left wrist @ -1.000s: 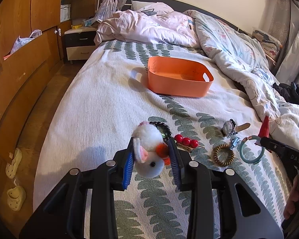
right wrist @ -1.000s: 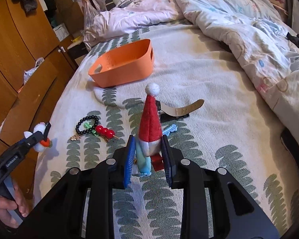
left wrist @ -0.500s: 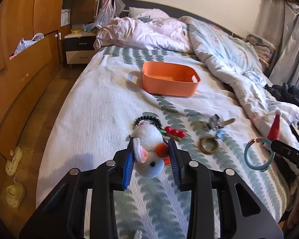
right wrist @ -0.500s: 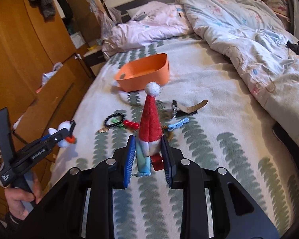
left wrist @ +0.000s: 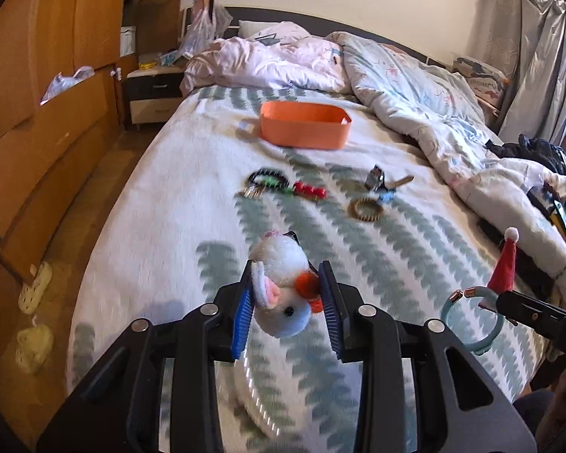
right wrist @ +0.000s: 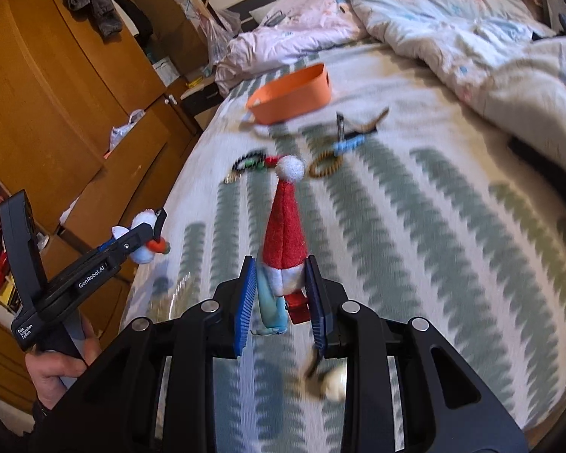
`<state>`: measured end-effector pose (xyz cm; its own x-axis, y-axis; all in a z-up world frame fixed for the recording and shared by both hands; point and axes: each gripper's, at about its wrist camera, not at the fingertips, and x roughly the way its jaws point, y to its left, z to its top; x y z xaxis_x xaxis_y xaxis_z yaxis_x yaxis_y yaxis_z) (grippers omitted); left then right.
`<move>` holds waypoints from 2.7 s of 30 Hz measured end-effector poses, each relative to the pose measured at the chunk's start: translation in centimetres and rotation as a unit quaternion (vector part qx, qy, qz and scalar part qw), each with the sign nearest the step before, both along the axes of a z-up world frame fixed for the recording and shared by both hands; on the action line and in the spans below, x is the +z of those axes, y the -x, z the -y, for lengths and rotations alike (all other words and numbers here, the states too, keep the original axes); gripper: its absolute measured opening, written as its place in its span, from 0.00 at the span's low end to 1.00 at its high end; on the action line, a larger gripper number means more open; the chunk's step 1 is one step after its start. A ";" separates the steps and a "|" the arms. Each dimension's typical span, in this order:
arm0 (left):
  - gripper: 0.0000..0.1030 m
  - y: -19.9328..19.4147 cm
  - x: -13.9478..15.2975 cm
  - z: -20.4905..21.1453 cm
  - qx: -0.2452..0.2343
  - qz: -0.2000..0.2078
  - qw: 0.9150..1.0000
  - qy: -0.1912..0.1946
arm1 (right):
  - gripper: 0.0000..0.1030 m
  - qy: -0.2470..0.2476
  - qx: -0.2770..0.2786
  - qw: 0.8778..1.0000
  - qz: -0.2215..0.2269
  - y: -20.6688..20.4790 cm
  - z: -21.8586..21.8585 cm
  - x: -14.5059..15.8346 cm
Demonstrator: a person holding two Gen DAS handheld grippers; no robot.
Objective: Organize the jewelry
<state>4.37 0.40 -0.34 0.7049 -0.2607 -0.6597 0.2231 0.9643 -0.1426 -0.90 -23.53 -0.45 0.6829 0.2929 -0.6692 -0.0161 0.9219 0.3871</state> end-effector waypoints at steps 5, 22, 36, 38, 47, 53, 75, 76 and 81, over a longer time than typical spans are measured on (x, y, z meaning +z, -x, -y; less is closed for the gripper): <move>0.33 2.0 -1.7 -0.4 0.016 -0.005 1.000 -0.006 | 0.26 -0.005 0.009 1.000 -0.019 1.8 -0.7 -2.0; 0.38 2.7 -4.6 -0.7 0.047 -0.025 0.998 -0.028 | 0.32 0.040 -0.015 0.997 -0.064 1.8 -0.5 -5.8; 0.57 2.9 -3.8 -1.2 0.061 -0.008 0.998 -0.026 | 0.58 0.084 -0.049 0.995 -0.037 2.2 0.4 -5.0; 0.65 3.1 -3.5 -1.6 0.063 -0.001 0.998 -0.019 | 0.58 0.083 -0.055 0.995 -0.023 2.4 0.7 -4.6; 0.75 3.0 -2.1 -2.7 0.086 0.028 0.996 -0.016 | 0.58 0.073 -0.075 0.994 0.026 2.9 1.4 -3.1; 0.79 2.4 -2.2 -3.1 0.095 0.023 0.995 -0.015 | 0.58 0.069 -0.070 0.994 0.047 2.5 1.4 -2.1; 0.82 1.5 0.5 -1.6 0.093 0.062 0.993 -0.034 | 0.58 0.065 -0.046 0.995 0.059 -0.5 0.4 0.4; 0.82 1.3 0.8 -1.5 0.094 0.063 0.993 -0.035 | 0.59 0.067 -0.043 0.995 0.061 -0.8 0.2 0.8; 0.82 0.6 1.6 -1.0 0.092 0.067 0.993 -0.041 | 0.70 0.056 -0.034 0.996 0.064 -2.7 -0.1 1.8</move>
